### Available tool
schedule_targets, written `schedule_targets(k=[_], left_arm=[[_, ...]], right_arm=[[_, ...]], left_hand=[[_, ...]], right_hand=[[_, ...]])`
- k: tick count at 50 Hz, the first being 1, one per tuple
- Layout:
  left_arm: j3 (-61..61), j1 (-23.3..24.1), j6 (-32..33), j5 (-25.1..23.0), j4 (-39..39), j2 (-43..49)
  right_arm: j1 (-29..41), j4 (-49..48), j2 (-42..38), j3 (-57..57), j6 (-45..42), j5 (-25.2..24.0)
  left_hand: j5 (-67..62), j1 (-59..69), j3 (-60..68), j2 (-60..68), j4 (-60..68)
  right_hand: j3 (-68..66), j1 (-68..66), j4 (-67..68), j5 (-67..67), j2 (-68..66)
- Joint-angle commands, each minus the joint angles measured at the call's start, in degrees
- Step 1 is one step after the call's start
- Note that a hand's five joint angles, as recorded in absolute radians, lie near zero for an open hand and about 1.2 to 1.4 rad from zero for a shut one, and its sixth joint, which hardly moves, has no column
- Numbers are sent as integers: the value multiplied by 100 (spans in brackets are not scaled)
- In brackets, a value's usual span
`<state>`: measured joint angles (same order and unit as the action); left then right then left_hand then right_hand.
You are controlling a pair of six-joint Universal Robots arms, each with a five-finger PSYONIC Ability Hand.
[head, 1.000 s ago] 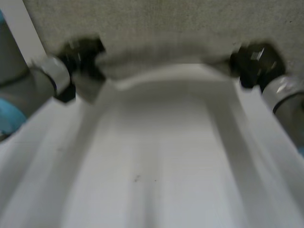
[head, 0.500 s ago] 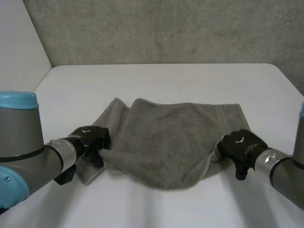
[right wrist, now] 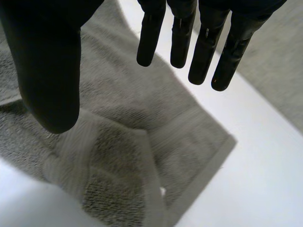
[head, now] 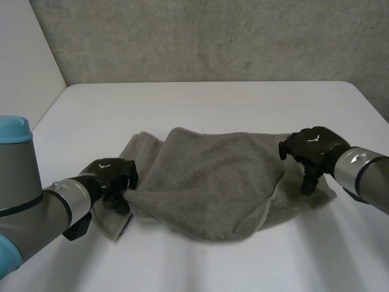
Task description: Fold the towel.
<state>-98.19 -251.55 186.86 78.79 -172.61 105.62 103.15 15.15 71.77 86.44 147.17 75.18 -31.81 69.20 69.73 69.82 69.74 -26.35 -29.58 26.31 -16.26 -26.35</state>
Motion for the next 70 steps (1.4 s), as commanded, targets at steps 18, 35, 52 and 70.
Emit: schedule_targets(k=[18,35,52,70], left_arm=[[-25,-35,0,4,-150,11],[-8,-175,-9,4,-238,11],[791,-105,-693,-250,375,-893],[968,-184,-879,-435,1564,220]], right_arm=[[39,515,-1613,-848,-751,-1093],[-32,524,-1570,-822,-726,-1119],[-673,533,830,-822,690,-1875],[-682,1254,1438,460,-681,-1278]], left_hand=[[-3819,1080,1027,1018,1026],[-3819,1080,1027,1018,1026],[-3819,1080,1027,1018,1026],[-3819,1080,1027,1018,1026]], right_hand=[[-1182,-859,1186,-1191,-1182],[-5365,-5042,5369,-5374,-5365],[-5365,-5042,5369,-5374,-5365],[-5365,-5042,5369,-5374,-5365]])
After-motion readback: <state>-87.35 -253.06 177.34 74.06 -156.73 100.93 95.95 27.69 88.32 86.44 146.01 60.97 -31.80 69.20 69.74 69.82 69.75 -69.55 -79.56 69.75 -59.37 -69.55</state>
